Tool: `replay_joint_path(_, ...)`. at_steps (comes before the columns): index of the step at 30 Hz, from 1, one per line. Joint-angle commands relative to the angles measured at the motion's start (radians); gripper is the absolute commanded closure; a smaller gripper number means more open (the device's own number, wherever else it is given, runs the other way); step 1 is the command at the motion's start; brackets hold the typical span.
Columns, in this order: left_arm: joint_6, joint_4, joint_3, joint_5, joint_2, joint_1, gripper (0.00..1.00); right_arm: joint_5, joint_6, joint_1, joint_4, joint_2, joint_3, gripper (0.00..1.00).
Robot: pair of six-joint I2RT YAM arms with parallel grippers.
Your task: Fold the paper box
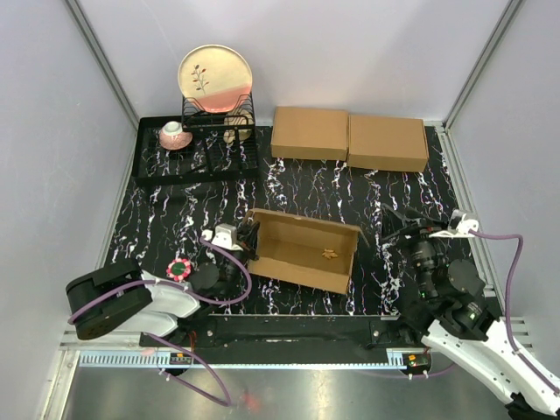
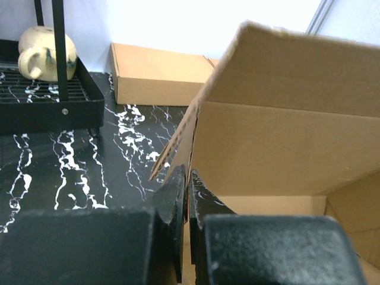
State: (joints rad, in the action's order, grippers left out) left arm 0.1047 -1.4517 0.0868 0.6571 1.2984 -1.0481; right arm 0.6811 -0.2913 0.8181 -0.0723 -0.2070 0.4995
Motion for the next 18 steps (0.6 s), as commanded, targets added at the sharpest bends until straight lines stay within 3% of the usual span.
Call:
replay_joint_path(1, 0.004, -0.214, -0.082, 0.047, 0.042, -0.024, 0.98, -0.109, 0.038, 0.006, 0.037, -0.147, 0.103, 0.27)
replay_joint_path(5, 0.001, -0.214, -0.084, 0.082, 0.041, -0.053, 0.97, -0.204, 0.043, 0.006, 0.045, -0.473, 0.209, 0.32)
replay_joint_path(8, -0.022, -0.214, -0.084, 0.107, 0.019, -0.076, 0.97, -0.299, 0.017, 0.006, 0.054, -0.627, 0.244, 0.35)
replay_joint_path(13, -0.085, -0.176, -0.124, 0.165, -0.083, -0.131, 0.86, -0.394, -0.063, 0.006, 0.166, -0.666, 0.104, 0.38)
replay_joint_path(16, -0.126, -0.023, -0.121, 0.22, -0.232, -0.177, 0.71, -0.432, -0.074, 0.006, 0.206, -0.635, 0.025, 0.39)
replay_joint_path(18, -0.109, 0.257, -0.093, 0.262, -0.414, -0.197, 0.66, -0.454, -0.071, 0.006, 0.21, -0.626, -0.002, 0.4)
